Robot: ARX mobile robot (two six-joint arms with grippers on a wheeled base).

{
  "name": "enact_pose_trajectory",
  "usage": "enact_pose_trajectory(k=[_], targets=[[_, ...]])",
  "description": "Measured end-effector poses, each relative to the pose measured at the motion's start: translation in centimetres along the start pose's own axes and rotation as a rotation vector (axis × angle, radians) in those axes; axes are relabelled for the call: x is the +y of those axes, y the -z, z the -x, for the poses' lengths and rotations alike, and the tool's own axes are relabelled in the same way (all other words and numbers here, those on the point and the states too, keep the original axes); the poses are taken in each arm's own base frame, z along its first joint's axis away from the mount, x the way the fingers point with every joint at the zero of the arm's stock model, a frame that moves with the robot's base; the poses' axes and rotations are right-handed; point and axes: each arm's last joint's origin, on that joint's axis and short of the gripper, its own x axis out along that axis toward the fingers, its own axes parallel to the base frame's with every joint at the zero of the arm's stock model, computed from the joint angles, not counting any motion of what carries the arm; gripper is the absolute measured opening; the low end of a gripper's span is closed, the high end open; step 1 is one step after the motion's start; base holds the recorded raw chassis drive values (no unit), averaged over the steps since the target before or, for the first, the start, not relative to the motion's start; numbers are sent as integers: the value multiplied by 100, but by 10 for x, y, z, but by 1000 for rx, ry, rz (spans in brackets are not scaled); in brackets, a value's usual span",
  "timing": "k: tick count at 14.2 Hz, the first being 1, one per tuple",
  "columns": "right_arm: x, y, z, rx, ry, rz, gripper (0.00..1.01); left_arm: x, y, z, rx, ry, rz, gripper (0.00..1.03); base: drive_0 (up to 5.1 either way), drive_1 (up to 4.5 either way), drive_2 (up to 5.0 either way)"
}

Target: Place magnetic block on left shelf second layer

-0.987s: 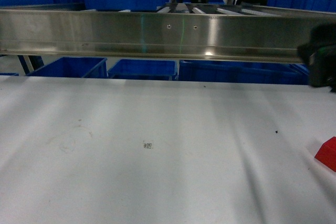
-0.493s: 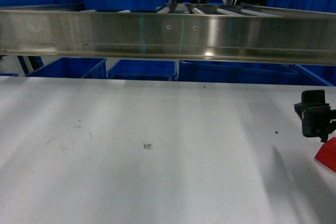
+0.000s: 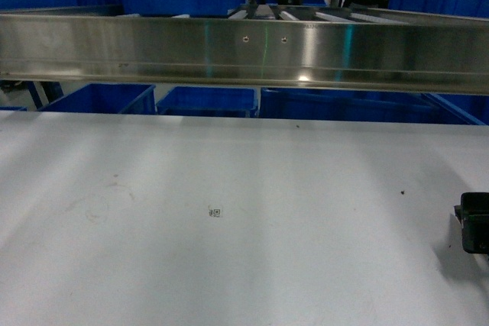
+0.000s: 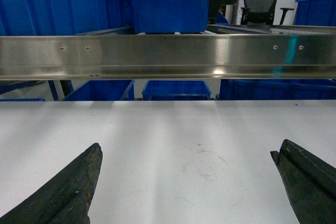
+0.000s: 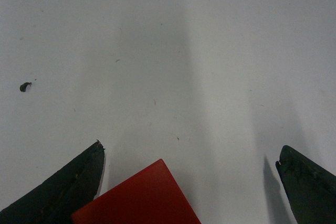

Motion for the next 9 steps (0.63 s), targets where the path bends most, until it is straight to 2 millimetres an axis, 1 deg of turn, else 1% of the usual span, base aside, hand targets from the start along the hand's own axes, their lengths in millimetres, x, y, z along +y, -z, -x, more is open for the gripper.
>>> enact_pose_trajectory(k=[7, 8, 9], targets=[[-3, 4, -7, -9, -7, -1, 98, 0, 0, 0, 0, 0, 0, 98, 0, 0, 0], [1, 9, -6, -14, -28, 3, 75, 0, 0, 0, 0, 0, 0, 98, 0, 0, 0], [8, 12, 6, 2, -55, 13, 47, 0, 0, 0, 0, 0, 0, 98, 0, 0, 0]])
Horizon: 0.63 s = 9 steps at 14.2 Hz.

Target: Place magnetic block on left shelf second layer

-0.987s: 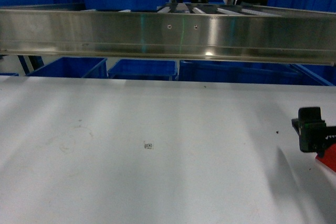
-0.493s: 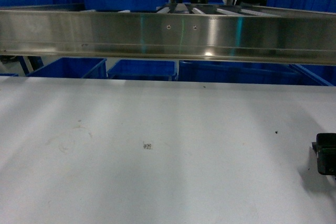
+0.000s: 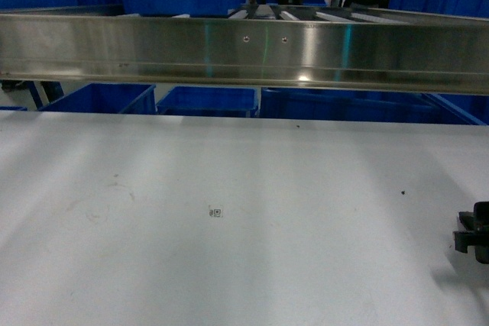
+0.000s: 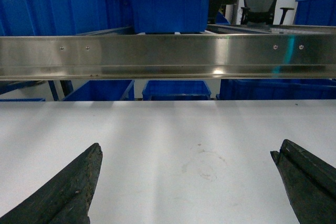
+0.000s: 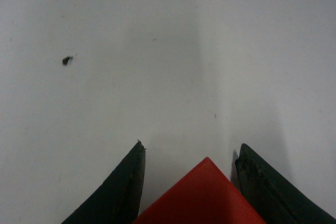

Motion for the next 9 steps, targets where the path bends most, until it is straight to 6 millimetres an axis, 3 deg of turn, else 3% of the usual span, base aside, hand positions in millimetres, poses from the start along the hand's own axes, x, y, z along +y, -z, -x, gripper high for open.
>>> enact_pose_trajectory(k=[1, 2, 3, 6, 8, 9], targets=[[11, -5, 22, -24, -35, -9, 47, 0, 0, 0, 0, 0, 0, 98, 0, 0, 0], [18, -34, 55, -158, -68, -10, 47, 0, 0, 0, 0, 0, 0, 98, 0, 0, 0], [22, -42, 72, -211, -78, -2, 47, 0, 0, 0, 0, 0, 0, 98, 0, 0, 0], [24, -42, 126, -273, -102, 8, 47, 0, 0, 0, 0, 0, 0, 98, 0, 0, 0], [22, -52, 167, -409, -90, 22, 47, 0, 0, 0, 0, 0, 0, 98, 0, 0, 0], [21, -55, 179, -452, -86, 24, 47, 0, 0, 0, 0, 0, 0, 98, 0, 0, 0]])
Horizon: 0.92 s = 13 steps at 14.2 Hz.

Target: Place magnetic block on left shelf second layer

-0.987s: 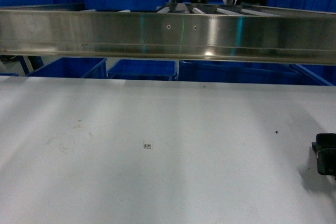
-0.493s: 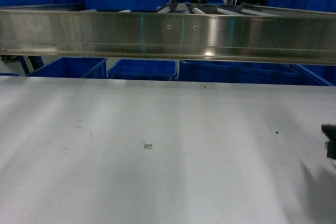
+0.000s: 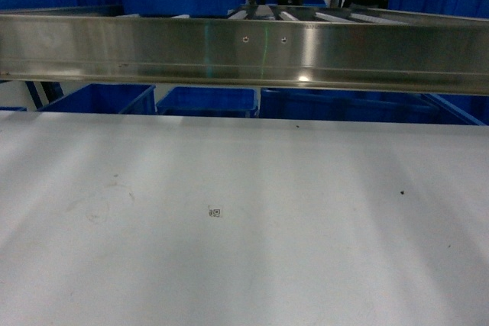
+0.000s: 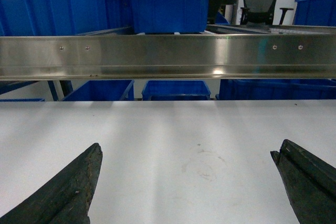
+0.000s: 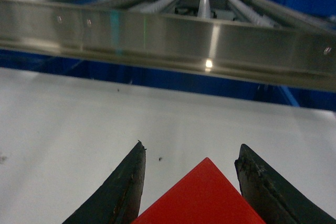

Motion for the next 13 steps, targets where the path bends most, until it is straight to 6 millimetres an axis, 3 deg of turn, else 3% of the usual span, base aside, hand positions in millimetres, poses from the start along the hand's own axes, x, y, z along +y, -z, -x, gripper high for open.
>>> enact_pose_trajectory(k=[3, 13], targets=[[-4, -13, 24, -79, 13, 3, 47, 0, 0, 0, 0, 0, 0, 98, 0, 0, 0], [-7, -7, 21, -42, 29, -20, 47, 0, 0, 0, 0, 0, 0, 98, 0, 0, 0]])
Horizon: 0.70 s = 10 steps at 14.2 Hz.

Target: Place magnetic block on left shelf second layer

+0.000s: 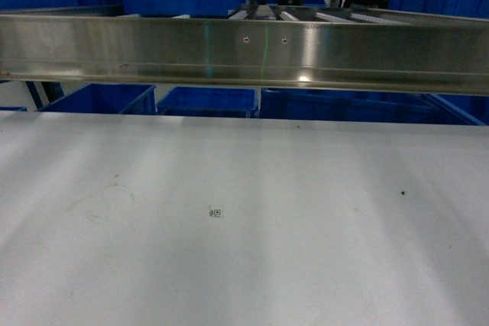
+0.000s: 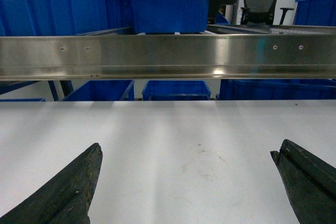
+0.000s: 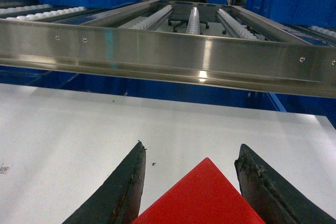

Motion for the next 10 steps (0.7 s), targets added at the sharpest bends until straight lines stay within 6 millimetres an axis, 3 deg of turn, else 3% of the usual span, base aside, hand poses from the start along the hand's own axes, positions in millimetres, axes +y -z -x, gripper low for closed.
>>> enact_pose_trajectory(k=[3, 10], targets=[[0, 0, 0, 0, 0, 0, 47, 0, 0, 0, 0, 0, 0, 98, 0, 0, 0], [0, 0, 0, 1, 6, -3, 47, 0, 0, 0, 0, 0, 0, 98, -473, 273, 273]])
